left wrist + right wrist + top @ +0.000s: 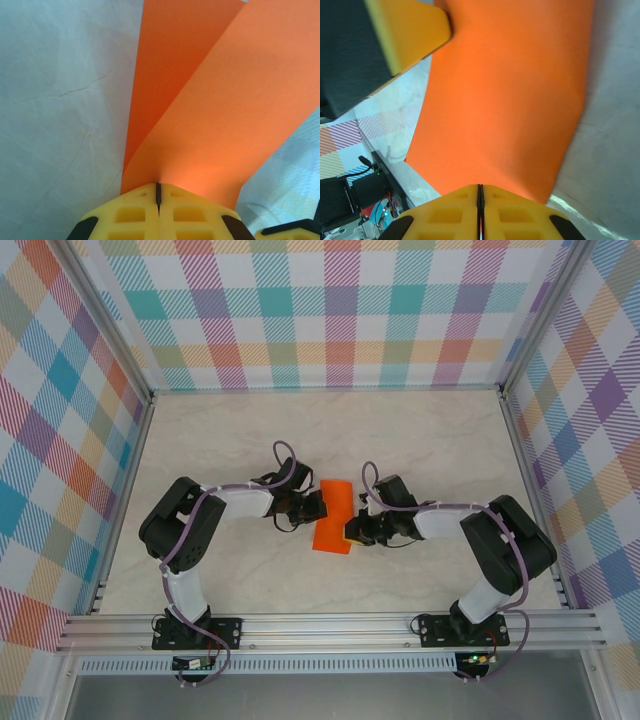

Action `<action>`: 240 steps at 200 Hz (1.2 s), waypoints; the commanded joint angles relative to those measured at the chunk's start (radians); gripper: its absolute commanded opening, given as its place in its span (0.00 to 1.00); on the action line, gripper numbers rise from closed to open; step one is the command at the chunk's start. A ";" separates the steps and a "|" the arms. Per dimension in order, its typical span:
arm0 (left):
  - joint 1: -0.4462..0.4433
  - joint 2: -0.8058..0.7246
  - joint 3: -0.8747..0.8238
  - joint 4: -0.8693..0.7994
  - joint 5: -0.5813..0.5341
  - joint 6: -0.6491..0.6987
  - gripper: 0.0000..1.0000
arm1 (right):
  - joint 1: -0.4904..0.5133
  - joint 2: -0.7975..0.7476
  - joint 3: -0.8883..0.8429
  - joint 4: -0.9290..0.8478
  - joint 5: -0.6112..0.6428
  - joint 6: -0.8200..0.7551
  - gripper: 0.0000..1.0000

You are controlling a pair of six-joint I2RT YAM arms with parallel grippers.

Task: Fold a paper plane with a square sheet of paper (pick it up from the middle)
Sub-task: Fold the square sheet of paper in half at the center of the table.

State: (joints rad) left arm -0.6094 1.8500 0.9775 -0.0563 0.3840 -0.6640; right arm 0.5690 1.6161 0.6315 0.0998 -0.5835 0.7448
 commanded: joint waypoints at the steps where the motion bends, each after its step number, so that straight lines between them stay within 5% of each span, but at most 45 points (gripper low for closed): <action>1: -0.015 0.010 -0.036 -0.076 -0.030 0.018 0.00 | 0.013 -0.010 -0.026 0.027 -0.020 -0.003 0.10; 240: -0.015 0.012 -0.034 -0.083 -0.034 0.021 0.00 | 0.055 0.015 -0.076 0.013 0.025 -0.015 0.10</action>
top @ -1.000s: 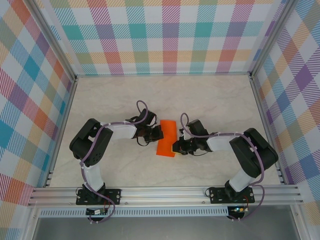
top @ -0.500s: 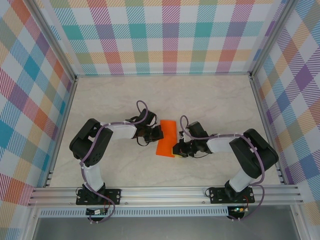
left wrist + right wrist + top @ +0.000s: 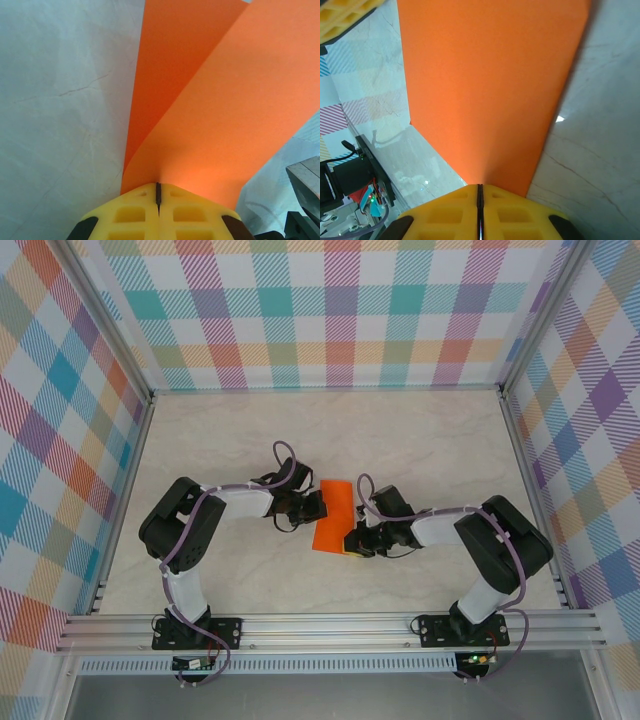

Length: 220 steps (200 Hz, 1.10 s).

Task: Fold a paper plane with a square sheet of paper (pick it up from the middle)
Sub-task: Fold the square sheet of paper in half at the center of the table.

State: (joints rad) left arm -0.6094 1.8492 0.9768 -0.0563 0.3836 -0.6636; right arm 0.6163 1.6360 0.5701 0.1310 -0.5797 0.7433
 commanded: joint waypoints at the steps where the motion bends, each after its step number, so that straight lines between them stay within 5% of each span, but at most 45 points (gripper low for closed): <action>1: -0.015 0.014 -0.033 -0.083 -0.034 0.021 0.00 | 0.008 -0.007 -0.014 -0.018 0.021 -0.012 0.10; 44: -0.015 0.020 -0.037 -0.078 -0.032 0.019 0.00 | 0.013 -0.076 0.014 -0.024 0.006 -0.013 0.11; 149: -0.015 0.018 -0.039 -0.077 -0.032 0.020 0.00 | 0.045 0.032 -0.035 -0.021 0.073 -0.038 0.09; 220: -0.015 0.019 -0.044 -0.080 -0.034 0.025 0.00 | -0.009 -0.182 0.096 -0.112 0.115 -0.049 0.12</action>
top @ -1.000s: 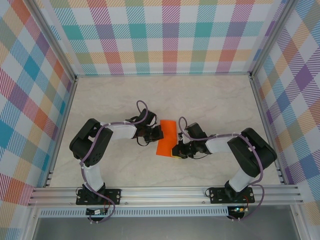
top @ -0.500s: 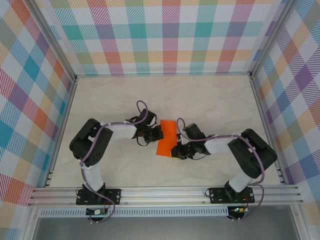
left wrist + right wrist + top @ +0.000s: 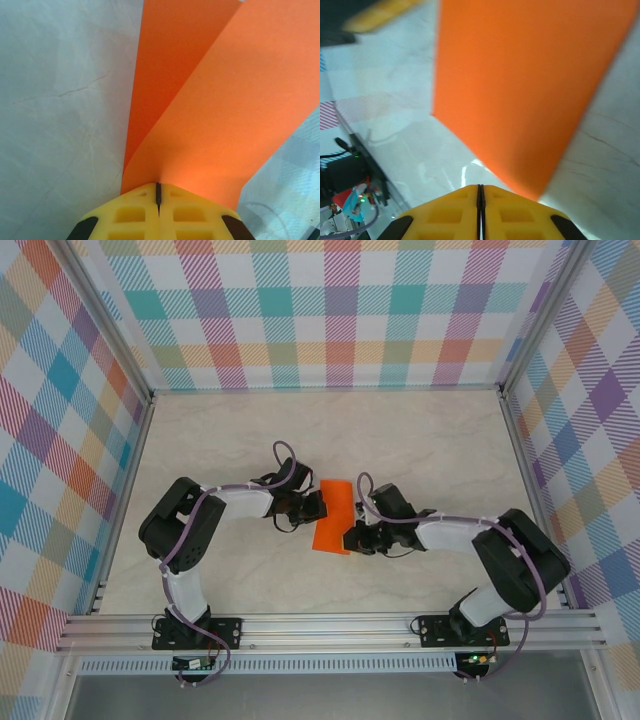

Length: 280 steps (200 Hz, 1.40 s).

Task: Fold a paper plane with a square sheet of paper (pick it up from the middle)
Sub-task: Fold the square sheet of paper in half at the center of the table.

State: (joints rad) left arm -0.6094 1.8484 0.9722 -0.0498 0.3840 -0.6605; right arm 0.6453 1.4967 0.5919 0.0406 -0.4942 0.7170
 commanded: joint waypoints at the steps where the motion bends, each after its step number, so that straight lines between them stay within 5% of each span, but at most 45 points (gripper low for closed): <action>1: -0.015 0.021 -0.039 -0.087 -0.034 0.021 0.00 | -0.040 -0.042 0.075 -0.021 0.030 -0.023 0.12; 77: -0.015 0.034 -0.038 -0.088 -0.033 0.022 0.00 | -0.161 0.175 0.192 0.036 -0.068 -0.060 0.10; 145: -0.015 0.034 -0.042 -0.088 -0.031 0.022 0.00 | -0.173 0.278 0.188 0.000 -0.007 -0.111 0.10; 229: -0.015 0.037 -0.043 -0.097 -0.036 0.029 0.00 | -0.176 0.188 0.250 -0.041 -0.065 -0.114 0.12; 280: -0.015 0.037 -0.044 -0.097 -0.037 0.028 0.00 | -0.186 0.298 0.281 -0.016 -0.049 -0.115 0.12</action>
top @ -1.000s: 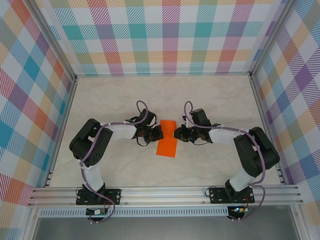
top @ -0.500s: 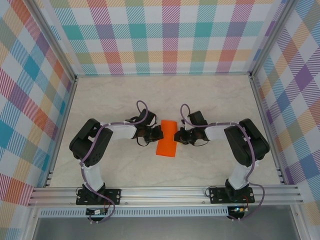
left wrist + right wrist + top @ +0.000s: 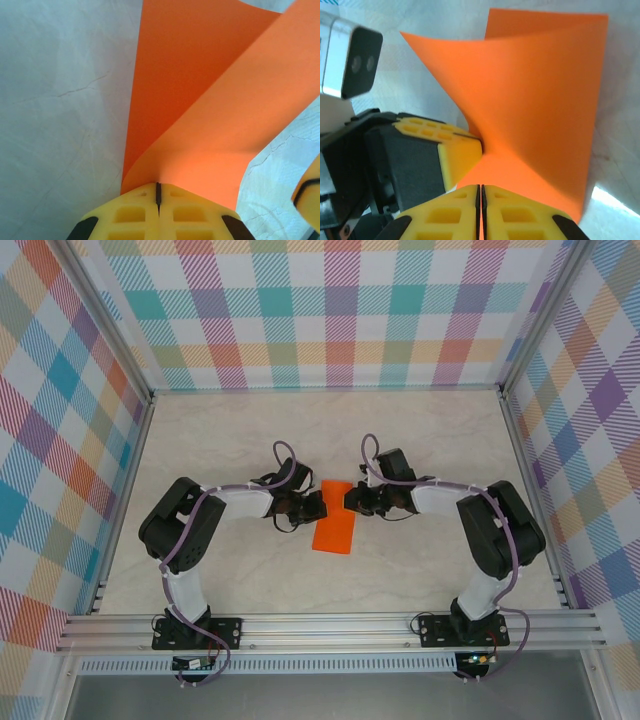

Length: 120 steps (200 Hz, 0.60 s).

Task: Fold a paper plane with a square sheet of paper (pick it up from the middle)
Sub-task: Fold the square sheet of paper in half at the center of the table.

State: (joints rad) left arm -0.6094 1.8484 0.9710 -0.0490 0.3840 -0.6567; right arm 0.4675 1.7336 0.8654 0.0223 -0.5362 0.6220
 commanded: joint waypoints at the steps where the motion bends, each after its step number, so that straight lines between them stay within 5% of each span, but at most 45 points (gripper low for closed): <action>1: -0.015 0.038 -0.043 -0.098 -0.037 0.025 0.00 | -0.009 0.063 0.007 0.003 -0.006 -0.019 0.12; 53: -0.015 0.035 -0.047 -0.098 -0.038 0.026 0.00 | -0.012 0.136 -0.021 0.036 0.014 -0.007 0.11; 120: -0.015 0.033 -0.047 -0.103 -0.041 0.029 0.00 | -0.040 0.046 0.062 -0.032 -0.035 -0.033 0.12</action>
State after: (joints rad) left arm -0.6094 1.8484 0.9703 -0.0486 0.3840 -0.6563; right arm 0.4480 1.8278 0.8772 0.0166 -0.5362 0.6178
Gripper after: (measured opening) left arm 0.037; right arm 0.119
